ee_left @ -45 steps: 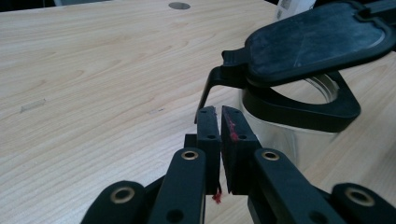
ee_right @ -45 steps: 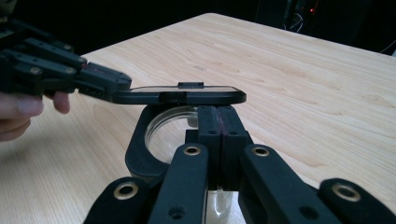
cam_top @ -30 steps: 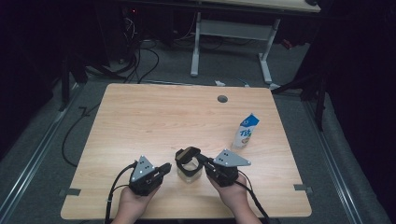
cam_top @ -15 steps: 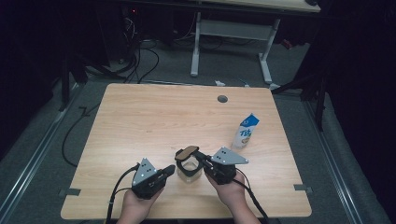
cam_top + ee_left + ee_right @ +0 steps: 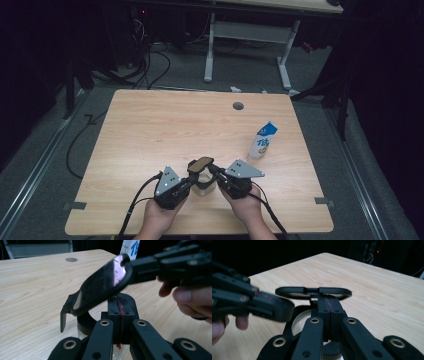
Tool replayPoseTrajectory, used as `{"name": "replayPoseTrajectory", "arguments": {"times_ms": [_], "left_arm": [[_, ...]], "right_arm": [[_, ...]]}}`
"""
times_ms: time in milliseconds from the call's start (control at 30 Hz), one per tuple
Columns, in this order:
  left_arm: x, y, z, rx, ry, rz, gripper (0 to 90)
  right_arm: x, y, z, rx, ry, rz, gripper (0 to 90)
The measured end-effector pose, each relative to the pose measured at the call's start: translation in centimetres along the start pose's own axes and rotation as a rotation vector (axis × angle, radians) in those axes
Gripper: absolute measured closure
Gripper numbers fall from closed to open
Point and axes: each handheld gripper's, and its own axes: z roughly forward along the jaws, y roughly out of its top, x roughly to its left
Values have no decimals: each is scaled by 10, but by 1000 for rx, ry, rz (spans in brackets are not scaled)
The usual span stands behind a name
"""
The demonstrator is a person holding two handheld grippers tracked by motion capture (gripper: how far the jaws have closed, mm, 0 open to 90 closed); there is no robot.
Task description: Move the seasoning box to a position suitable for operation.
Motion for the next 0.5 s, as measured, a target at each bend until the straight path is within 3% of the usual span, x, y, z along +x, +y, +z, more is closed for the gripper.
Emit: {"name": "replayPoseTrajectory", "arguments": {"times_ms": [300, 500], "left_arm": [[1, 6, 0, -24, 14, -4, 899], [1, 10, 1, -29, 18, -3, 899]], "right_arm": [[-2, -22, -10, 30, -13, 5, 899], [-4, -26, -9, 32, -18, 11, 899]]}}
